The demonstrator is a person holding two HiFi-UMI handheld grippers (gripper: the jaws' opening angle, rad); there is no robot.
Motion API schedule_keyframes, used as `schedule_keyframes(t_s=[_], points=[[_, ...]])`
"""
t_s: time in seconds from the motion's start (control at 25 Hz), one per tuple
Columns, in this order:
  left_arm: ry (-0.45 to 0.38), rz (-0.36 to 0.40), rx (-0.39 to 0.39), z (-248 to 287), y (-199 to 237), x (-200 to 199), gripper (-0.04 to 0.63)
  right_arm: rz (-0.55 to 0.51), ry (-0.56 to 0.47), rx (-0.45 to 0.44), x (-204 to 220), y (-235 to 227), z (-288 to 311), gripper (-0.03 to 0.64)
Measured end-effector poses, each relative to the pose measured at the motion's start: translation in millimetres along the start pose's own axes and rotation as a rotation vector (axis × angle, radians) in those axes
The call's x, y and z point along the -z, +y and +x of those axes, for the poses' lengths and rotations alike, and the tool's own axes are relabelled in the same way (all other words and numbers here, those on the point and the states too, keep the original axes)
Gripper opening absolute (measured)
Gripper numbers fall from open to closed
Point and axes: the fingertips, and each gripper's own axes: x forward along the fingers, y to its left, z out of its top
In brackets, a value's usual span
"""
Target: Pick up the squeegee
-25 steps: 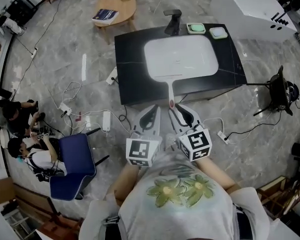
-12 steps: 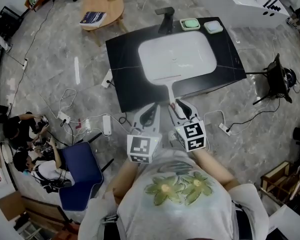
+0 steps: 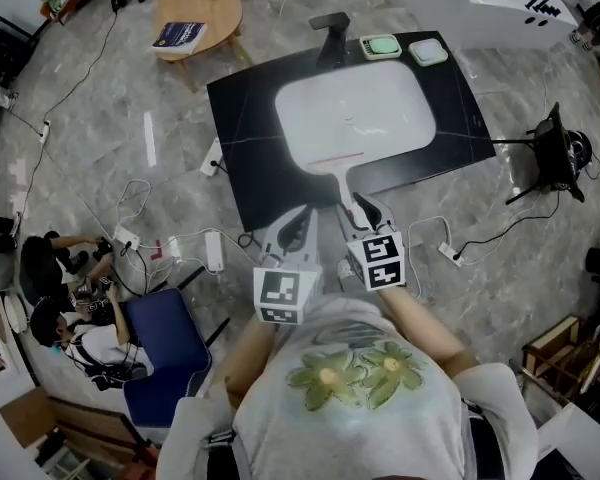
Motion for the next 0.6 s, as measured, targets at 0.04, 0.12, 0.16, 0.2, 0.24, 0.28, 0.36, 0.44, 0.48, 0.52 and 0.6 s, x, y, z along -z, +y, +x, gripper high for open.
schedule_keyframes(t_s=[0.04, 0.12, 0.16, 0.2, 0.24, 0.28, 0.36, 0.44, 0.48, 0.52, 0.6], points=[[0.006, 0.0, 0.0, 1, 1, 1, 0.009, 0.001, 0.007, 0.007, 2, -2, 3, 0.121], [0.017, -0.001, 0.001, 5, 2, 3, 0.009, 0.003, 0.019, 0.018, 5, -6, 10, 0.121], [0.022, -0.001, 0.001, 7, 3, 4, 0.009, 0.006, 0.025, 0.022, 6, -7, 13, 0.123], [0.025, -0.002, 0.001, 9, 4, 5, 0.009, 0.01, 0.031, 0.025, 8, -9, 17, 0.123], [0.028, -0.002, 0.0, 10, 5, 6, 0.009, 0.014, 0.037, 0.027, 9, -10, 20, 0.124], [0.03, -0.003, 0.0, 12, 5, 6, 0.009, 0.018, 0.042, 0.03, 11, -11, 23, 0.126], [0.035, -0.005, 0.0, 14, 7, 8, 0.009, 0.028, 0.052, 0.035, 14, -13, 28, 0.129], [0.041, -0.005, 0.001, 15, 9, 11, 0.009, 0.034, 0.061, 0.04, 17, -14, 32, 0.13], [0.045, -0.004, 0.001, 16, 9, 12, 0.009, 0.036, 0.066, 0.042, 18, -15, 34, 0.132], [0.05, -0.004, 0.001, 17, 10, 13, 0.009, 0.038, 0.071, 0.044, 19, -15, 37, 0.132], [0.059, -0.004, 0.002, 20, 11, 16, 0.009, 0.043, 0.083, 0.05, 22, -18, 42, 0.133]])
